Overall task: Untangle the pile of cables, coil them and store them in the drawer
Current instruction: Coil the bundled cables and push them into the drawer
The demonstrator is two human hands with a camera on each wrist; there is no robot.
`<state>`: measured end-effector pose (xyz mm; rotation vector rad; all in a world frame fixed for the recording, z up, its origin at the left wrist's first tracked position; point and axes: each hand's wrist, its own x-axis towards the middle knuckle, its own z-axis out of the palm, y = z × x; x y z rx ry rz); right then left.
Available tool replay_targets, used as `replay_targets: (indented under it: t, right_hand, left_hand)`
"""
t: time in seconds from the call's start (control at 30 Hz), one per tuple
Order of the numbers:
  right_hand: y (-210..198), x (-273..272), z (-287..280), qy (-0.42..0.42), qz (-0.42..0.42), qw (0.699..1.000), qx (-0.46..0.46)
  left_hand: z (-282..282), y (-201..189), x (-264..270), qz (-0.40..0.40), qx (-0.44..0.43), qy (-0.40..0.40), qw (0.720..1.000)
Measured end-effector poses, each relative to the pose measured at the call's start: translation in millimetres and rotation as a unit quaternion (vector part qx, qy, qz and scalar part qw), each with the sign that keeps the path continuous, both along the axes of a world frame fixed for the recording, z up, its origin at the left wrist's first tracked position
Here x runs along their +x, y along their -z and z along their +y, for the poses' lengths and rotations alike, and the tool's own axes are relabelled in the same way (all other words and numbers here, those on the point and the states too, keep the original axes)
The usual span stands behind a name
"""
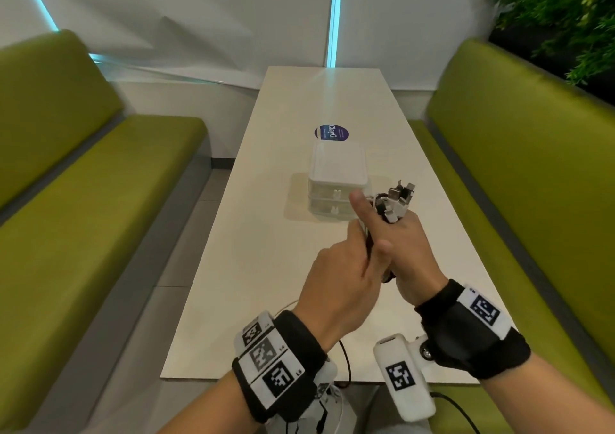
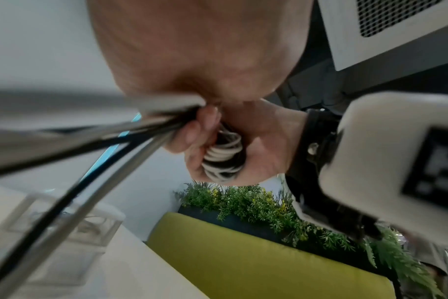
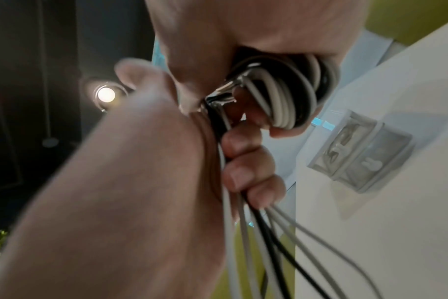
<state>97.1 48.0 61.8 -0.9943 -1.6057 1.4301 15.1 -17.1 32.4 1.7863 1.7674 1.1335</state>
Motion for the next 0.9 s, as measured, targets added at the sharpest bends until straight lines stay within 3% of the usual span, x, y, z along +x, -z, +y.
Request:
replay_targets:
  t: [0.17,0.23,0.33,0.5,0.6,0.7,0.9]
  right_hand:
    - [-6,5,-3,-0.081,0.027,0.996,-0.026]
    - [-4,4,-2,-0.07,0.048,0.996,-0.028]
    - [8,0,2,0.016,0.046,0.999,-0.016]
    - [7,-1,12,0.06,0.024,0.998,-0.008]
    - [4,-2,16,0.062,0.064,0.996,-0.014]
    - [1,-6,15,0.056,0.079,0.995,-0.021]
    - [3,-7,18,0.007,0.113,0.991,-0.075]
  left_hand:
    - [3,-14,-2,0.202,-0.059,0.014,0.977]
    - [3,-17,-3,0.219,-0.075,0.016,0.973]
    - [2,-20,-6,0.205,-0.099,0.045,0.973]
    - [1,-9,-14,0.092,-0.083,0.099,0.987]
    - [-3,7,-14,-0.032,-0.034,0.059,0.997]
    - [-6,11,-12,-0.154,-0.003,0.002,0.988]
    - [5,3,-30,-0.198,-0.065,0.04,0.977]
